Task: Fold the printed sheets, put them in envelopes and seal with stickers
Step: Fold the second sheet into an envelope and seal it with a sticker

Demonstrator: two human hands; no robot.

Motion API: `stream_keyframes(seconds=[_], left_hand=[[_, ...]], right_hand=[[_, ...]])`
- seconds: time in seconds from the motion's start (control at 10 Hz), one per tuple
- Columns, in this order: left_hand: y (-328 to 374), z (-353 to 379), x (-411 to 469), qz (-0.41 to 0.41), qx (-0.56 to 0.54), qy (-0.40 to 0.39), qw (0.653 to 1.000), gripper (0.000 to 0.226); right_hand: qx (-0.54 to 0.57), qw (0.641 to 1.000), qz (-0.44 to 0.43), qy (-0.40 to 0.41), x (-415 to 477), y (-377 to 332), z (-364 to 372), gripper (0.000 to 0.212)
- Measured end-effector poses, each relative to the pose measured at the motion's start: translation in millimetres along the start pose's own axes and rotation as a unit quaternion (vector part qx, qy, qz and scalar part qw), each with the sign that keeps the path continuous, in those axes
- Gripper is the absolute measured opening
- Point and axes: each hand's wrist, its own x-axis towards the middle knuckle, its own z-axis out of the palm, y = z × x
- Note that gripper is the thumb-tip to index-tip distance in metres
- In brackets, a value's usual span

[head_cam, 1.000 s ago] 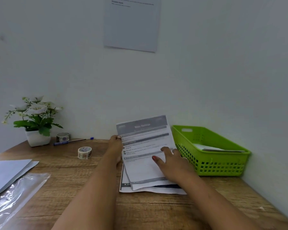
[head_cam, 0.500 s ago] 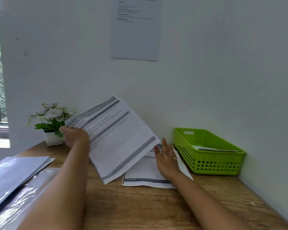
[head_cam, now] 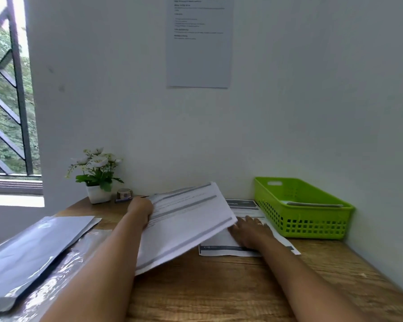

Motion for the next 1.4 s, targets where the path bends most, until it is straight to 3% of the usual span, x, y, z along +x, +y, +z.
stream_keyframes(seconds=[0.1,0.2,0.3,0.4,0.5,0.7,0.8,1.0,1.1,1.2,1.3,1.4], left_hand=[[-9,17,3,0.036,0.01,-0.011,0.999,0.034],[-10,23,1,0.042,-0.031,-0.031,0.998,0.031],[5,26,-21,0.055,-0.112,-0.072,0.99,0.021],[17,29,-40,0.069,-0.169,-0.104,0.978,0.016],[24,30,-56,0.056,-0.237,-0.17,0.955,0.038],[21,15,-62,0.122,-0.204,-0.244,0.94,0.071],[23,14,-60,0.157,-0.152,-0.264,0.939,0.073],[32,8,-62,0.202,-0.063,-0.297,0.931,0.048],[41,8,-70,0.232,-0.045,-0.294,0.926,0.028],[44,10,-74,0.25,-0.024,-0.294,0.922,0.02],[48,14,-80,0.277,0.0,-0.306,0.911,0.013],[52,19,-85,0.3,0.009,-0.32,0.899,0.011]], right_hand=[[0.139,0.987,0.014,0.082,2,2,-13,0.046],[0.332,0.936,0.001,0.118,2,6,-20,0.037],[0.528,0.847,-0.006,0.05,7,6,-29,0.037],[0.529,0.848,-0.022,0.026,10,4,-22,0.05],[0.548,0.835,-0.04,0.037,12,2,-17,0.064],[0.616,0.78,-0.065,0.089,1,6,-26,0.054],[0.591,0.792,-0.081,0.126,-2,5,-31,0.045],[0.531,0.824,-0.059,0.187,1,8,-33,0.043],[0.298,0.926,-0.028,0.231,-10,4,-36,0.052],[0.097,0.953,-0.032,0.285,-22,-7,-34,0.048],[-0.006,0.927,-0.128,0.352,-30,-26,-30,0.034],[-0.024,0.916,-0.166,0.364,-31,-35,-28,0.025]])
